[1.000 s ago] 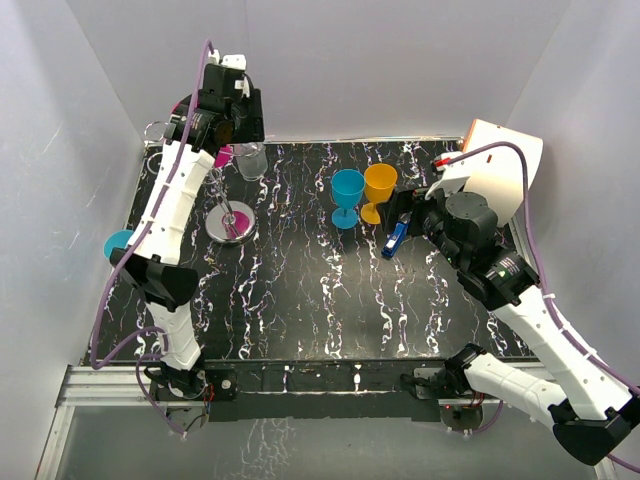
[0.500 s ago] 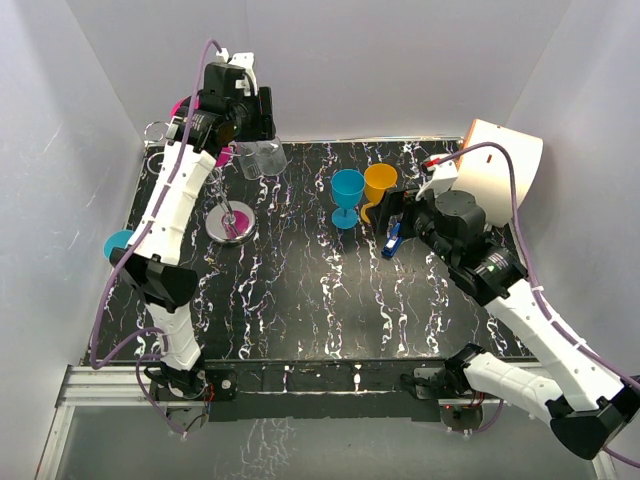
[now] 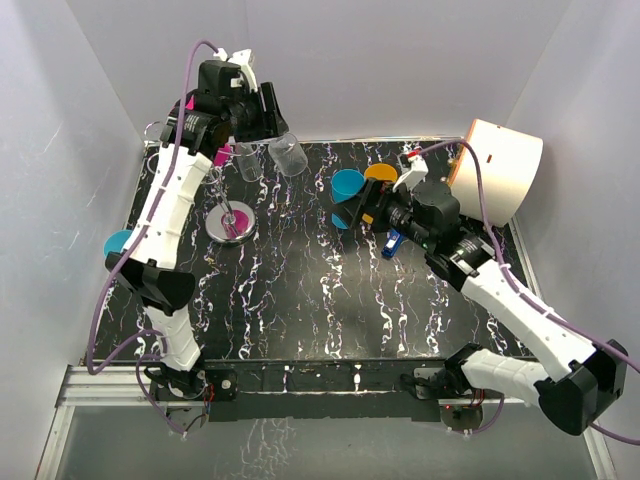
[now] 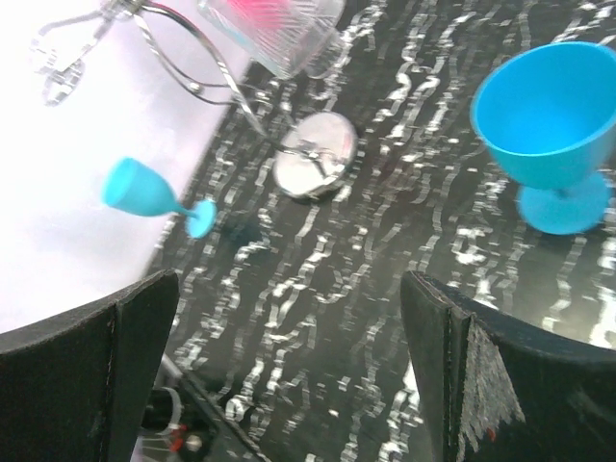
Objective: Take the wine glass off the wine glass rack
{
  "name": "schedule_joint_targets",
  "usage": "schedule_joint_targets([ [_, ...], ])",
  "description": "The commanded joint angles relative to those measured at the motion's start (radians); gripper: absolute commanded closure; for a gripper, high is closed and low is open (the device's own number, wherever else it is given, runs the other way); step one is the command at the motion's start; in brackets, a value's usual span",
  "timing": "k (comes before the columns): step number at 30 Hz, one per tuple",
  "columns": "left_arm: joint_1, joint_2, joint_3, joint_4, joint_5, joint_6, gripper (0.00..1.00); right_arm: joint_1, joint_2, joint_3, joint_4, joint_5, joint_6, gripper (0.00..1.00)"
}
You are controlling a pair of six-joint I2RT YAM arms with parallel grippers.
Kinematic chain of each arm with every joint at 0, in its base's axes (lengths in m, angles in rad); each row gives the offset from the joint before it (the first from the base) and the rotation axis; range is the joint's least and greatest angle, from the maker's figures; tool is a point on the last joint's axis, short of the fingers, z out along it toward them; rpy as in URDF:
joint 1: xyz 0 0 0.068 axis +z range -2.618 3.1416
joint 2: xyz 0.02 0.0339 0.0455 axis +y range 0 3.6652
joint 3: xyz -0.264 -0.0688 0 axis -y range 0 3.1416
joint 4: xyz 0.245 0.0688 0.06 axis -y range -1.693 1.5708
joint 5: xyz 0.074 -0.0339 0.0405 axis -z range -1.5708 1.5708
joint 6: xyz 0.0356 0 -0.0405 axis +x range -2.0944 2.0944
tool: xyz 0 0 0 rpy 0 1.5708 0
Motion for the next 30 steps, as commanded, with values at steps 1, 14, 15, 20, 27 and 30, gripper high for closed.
schedule_joint_targets([
  [1, 0.002, -0.105, 0.025, 0.038, 0.091, -0.086, 1.00, -0.001, 0.035, -0.043, 0.307, -0.083, 0.221, 0.02],
  [14, 0.002, -0.181, -0.065, 0.058, 0.213, -0.218, 1.00, 0.000, 0.289, -0.153, 0.982, -0.100, 0.572, 0.06],
  [15, 0.002, -0.188, -0.073, 0.063, 0.220, -0.224, 1.00, -0.001, 0.309, -0.159, 1.038, -0.099, 0.590, 0.07],
  [20, 0.002, -0.213, -0.107, 0.079, 0.256, -0.253, 1.00, 0.000, 0.392, -0.144, 1.227, -0.126, 0.651, 0.09],
  [27, 0.003, -0.288, -0.227, 0.155, 0.309, -0.304, 1.00, 0.000, 0.397, -0.152, 1.375, -0.112, 0.680, 0.18],
  [30, 0.003, -0.318, -0.276, 0.187, 0.330, -0.329, 1.00, 0.000, 0.395, -0.175, 1.475, -0.115, 0.715, 0.28],
])
